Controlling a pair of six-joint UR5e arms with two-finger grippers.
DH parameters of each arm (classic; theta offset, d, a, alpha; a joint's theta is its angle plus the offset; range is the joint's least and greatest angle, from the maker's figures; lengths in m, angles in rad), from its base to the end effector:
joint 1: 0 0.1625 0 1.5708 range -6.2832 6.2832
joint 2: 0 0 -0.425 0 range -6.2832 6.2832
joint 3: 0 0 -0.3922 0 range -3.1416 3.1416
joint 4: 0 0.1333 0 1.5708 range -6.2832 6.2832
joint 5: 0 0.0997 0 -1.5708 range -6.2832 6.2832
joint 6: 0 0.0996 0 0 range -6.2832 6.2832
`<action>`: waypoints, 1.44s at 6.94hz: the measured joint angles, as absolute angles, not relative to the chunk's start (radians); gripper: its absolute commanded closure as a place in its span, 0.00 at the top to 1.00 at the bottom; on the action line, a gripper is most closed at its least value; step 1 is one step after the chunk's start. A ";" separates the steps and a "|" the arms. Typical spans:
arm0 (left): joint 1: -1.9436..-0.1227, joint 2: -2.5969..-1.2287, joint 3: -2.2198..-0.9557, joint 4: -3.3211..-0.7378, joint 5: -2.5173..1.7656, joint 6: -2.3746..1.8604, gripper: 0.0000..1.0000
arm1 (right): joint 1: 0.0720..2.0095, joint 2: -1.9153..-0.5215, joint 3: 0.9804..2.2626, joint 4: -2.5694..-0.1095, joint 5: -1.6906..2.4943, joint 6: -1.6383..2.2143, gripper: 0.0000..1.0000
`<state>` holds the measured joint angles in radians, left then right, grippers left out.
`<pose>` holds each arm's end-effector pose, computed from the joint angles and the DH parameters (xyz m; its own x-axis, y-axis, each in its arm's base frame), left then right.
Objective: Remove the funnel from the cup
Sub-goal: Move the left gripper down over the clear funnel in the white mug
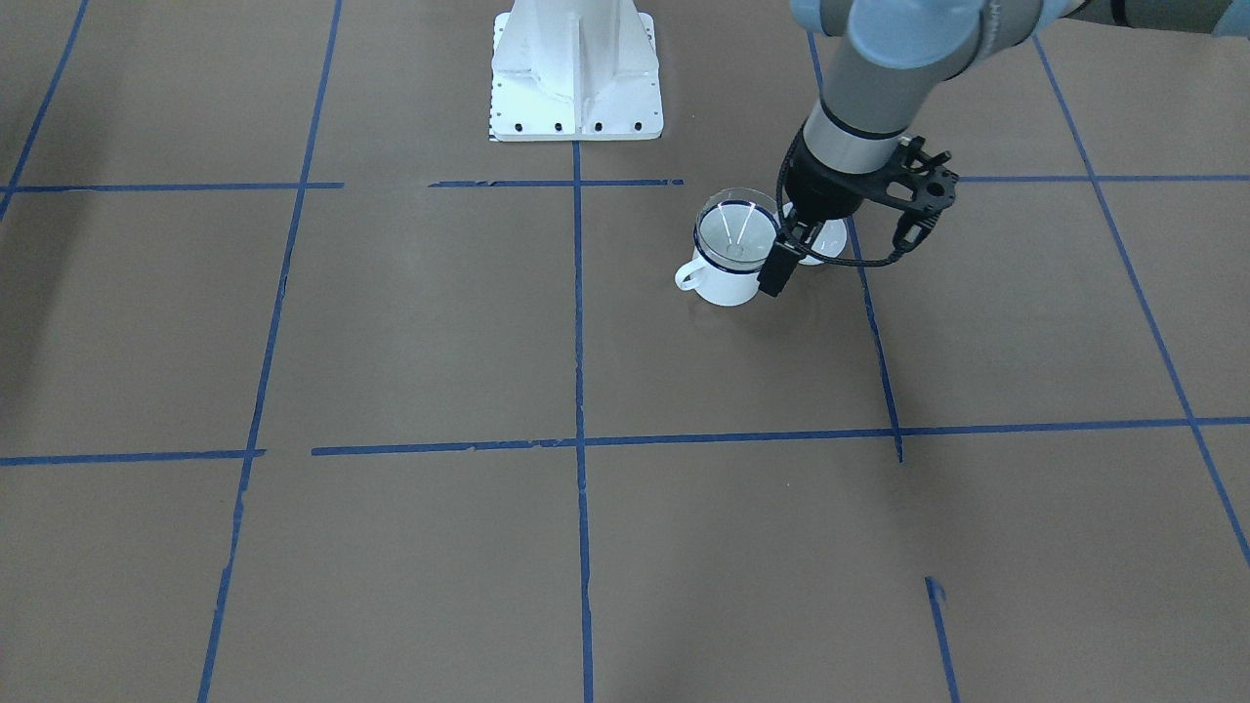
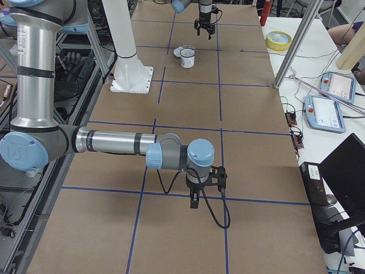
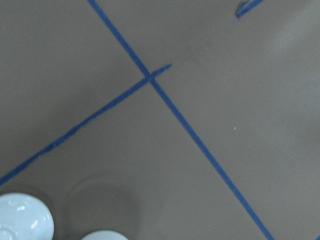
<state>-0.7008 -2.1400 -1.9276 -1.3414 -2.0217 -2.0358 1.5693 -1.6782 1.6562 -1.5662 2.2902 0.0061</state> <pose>0.3997 -0.4548 0.2118 0.3596 -0.8314 -0.4236 0.5906 0.5543 -0.5865 0.0670 -0.4450 0.6703 0.7522 0.0164 0.6587 -0.0031 0.9998 -0.0214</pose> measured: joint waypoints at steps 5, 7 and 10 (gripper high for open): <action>-0.594 -2.165 -1.870 -1.316 -1.930 -2.089 0.82 | 1.569 -1.678 1.656 -1.566 2.290 0.006 1.00; -0.590 -2.168 -1.860 -1.319 -1.930 -2.087 0.75 | 1.569 -1.678 1.657 -1.566 2.290 0.006 1.00; -0.571 -2.168 -1.850 -1.326 -1.933 -2.088 0.62 | 1.569 -1.678 1.657 -1.566 2.290 0.006 1.00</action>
<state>-0.5713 -2.1684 -1.8500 -1.3256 -1.9326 -2.0876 1.5693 -1.6781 1.6567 -1.5662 2.2902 0.0061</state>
